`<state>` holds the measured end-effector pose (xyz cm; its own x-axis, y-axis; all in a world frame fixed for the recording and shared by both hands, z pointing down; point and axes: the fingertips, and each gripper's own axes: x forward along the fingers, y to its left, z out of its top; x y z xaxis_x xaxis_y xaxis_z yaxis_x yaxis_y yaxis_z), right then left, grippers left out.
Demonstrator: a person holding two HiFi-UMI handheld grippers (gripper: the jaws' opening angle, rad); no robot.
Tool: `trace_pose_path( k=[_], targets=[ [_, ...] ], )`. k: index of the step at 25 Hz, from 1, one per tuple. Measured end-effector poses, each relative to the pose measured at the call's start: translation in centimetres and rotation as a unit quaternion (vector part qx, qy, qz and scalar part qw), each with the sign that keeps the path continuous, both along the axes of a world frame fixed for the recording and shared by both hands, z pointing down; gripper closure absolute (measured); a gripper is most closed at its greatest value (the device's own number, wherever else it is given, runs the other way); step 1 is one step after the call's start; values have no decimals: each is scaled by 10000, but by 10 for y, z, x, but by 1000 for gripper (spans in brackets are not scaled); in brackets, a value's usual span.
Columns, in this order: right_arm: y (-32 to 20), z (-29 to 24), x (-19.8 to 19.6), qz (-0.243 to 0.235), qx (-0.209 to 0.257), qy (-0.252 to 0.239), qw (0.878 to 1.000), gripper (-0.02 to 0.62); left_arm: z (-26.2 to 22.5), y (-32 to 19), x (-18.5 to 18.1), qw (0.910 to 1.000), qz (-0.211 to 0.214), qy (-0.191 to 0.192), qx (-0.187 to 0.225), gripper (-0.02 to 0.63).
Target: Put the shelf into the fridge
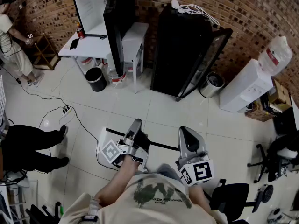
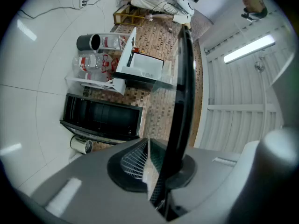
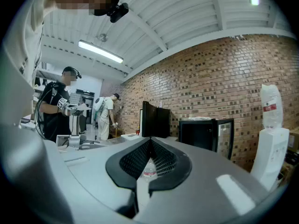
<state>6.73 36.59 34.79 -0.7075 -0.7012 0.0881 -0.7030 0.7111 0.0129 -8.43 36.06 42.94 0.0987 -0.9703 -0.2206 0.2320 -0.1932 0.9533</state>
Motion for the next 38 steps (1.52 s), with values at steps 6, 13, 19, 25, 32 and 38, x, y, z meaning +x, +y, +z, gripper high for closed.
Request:
trace_pose_path(
  k=[6,13,19,25,32,38],
  targets=[
    [1,1,-8,43,-1,0,10000,595,2,-4,-11,10000,-7,41,-27,588],
    [-8,5,-9,126,12,-37,9999,595,1,-19,-10,9999,138,8,40,588],
    [-30,7,-8,156,28,-129,9998,595,1,-42,-6,9998,202,11,56,588],
    [-71,7,-2,190,30,-190,9996,595,1,-82,-2,9997,233,-43,63,588],
    [-124,10,3,173,-36,-208,9996,595,6,-135,2,9997,226,-91,-20,588],
    [-164,16,10,162,-113,-200,9996,595,8,-177,5,9999,153,-47,-44,588]
  ],
)
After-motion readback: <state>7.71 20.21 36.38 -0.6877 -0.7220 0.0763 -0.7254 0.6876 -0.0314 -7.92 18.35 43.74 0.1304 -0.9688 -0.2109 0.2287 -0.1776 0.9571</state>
